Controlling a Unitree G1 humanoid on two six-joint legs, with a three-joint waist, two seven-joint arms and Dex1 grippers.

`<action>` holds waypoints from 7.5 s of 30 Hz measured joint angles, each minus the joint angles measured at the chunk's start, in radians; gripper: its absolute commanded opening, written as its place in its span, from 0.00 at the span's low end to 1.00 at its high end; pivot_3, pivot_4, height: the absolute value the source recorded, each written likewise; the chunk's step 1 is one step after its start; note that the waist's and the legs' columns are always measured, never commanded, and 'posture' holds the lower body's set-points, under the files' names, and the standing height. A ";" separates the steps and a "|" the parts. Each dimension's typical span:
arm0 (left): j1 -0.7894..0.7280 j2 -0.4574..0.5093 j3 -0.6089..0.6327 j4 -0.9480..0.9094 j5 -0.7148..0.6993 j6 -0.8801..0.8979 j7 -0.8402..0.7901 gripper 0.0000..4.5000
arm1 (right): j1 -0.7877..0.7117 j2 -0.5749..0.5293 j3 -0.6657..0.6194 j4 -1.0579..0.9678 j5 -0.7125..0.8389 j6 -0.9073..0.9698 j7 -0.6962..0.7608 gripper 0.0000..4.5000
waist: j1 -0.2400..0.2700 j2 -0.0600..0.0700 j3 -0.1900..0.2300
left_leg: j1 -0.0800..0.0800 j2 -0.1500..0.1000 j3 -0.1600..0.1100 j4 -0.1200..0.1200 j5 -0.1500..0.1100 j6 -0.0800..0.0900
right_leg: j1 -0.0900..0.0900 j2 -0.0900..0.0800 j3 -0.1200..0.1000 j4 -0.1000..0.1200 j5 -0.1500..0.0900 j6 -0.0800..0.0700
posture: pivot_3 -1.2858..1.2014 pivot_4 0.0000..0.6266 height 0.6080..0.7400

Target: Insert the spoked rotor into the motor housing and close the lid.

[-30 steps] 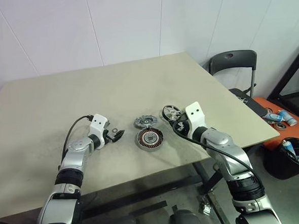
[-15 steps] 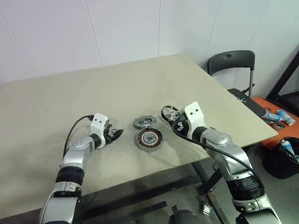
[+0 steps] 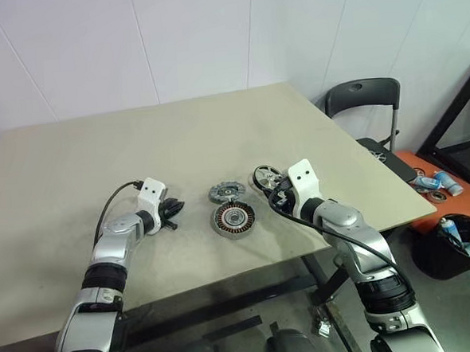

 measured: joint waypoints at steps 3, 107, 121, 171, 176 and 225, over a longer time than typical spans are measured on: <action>0.007 0.005 -0.001 -0.024 -0.001 0.028 -0.019 0.16 | 0.000 0.000 0.001 0.000 0.000 0.000 0.001 0.45 | 0.001 0.000 0.000 | 0.000 0.000 0.000 0.000 0.000 0.000 | 0.000 0.000 0.000 0.000 0.000 0.000 | 0.52 0.00 1.00; -0.056 -0.161 -0.239 0.028 0.082 -0.454 -0.318 0.16 | 0.068 0.038 0.022 -0.011 -0.036 -0.037 -0.055 0.45 | 0.026 0.000 0.000 | -0.013 -0.001 0.000 0.004 -0.001 0.002 | -0.010 0.002 0.000 0.000 0.001 0.001 | 0.52 0.00 1.00; -0.049 -0.159 -0.239 -0.032 0.068 -0.320 -0.325 0.32 | 0.068 0.030 0.023 -0.011 -0.037 -0.037 -0.047 0.45 | 0.026 0.000 0.000 | -0.011 -0.001 0.000 0.005 -0.001 0.002 | -0.008 0.002 0.000 0.001 0.001 0.001 | 0.52 0.00 1.00; 0.151 0.042 0.124 -0.644 -0.519 0.590 -0.125 0.60 | -0.101 0.014 0.177 0.261 -0.009 -0.150 0.245 0.01 | 0.024 0.000 0.000 | -0.010 -0.001 0.000 0.005 -0.001 0.002 | -0.008 0.002 0.000 0.001 0.001 0.001 | 0.52 0.00 1.00; 0.152 0.043 0.113 -0.629 -0.499 0.563 -0.125 0.60 | -0.115 0.011 0.183 0.289 -0.020 -0.171 0.275 0.01 | 0.021 0.000 0.000 | -0.010 -0.001 0.000 0.005 -0.001 0.002 | -0.008 0.001 0.001 0.001 0.001 0.001 | 0.52 0.00 1.00; 0.183 0.047 0.074 -0.594 -0.456 0.482 -0.123 0.60 | -0.104 -0.007 0.180 0.275 0.040 -0.127 0.327 0.01 | 0.019 0.000 0.000 | -0.007 0.000 0.001 0.005 -0.001 0.002 | -0.006 0.001 0.002 0.001 -0.001 -0.002 | 0.52 0.00 1.00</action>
